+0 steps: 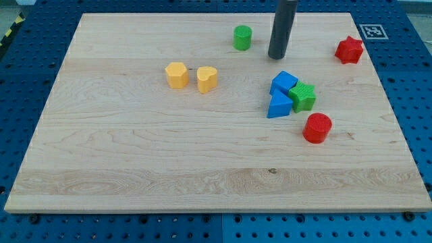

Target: Move the green circle to the blue cube

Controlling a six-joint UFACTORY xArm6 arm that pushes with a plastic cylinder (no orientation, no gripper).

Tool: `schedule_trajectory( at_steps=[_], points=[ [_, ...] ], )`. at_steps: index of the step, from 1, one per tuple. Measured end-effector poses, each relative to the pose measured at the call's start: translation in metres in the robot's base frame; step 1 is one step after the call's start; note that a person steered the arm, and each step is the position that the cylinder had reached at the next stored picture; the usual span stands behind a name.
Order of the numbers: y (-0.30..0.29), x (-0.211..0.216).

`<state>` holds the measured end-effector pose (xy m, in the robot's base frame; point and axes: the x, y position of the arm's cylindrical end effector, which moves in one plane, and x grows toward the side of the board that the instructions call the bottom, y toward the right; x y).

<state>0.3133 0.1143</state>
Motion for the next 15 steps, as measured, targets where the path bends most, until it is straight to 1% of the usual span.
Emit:
schedule_trajectory(
  at_steps=[1,2,3,4,5,6,8,9,10,11,12,13,14,15],
  points=[
    [-0.002,-0.029],
    [-0.04,-0.041],
    [-0.098,-0.042],
    [-0.133,-0.073],
    [-0.177,-0.087],
    [-0.17,-0.059],
    [-0.07,-0.019],
    [-0.066,-0.012],
    [-0.077,-0.039],
    [-0.124,-0.04],
    [-0.144,-0.035],
    [-0.128,-0.016],
    [-0.087,-0.001],
    [-0.062,0.025]
  ],
)
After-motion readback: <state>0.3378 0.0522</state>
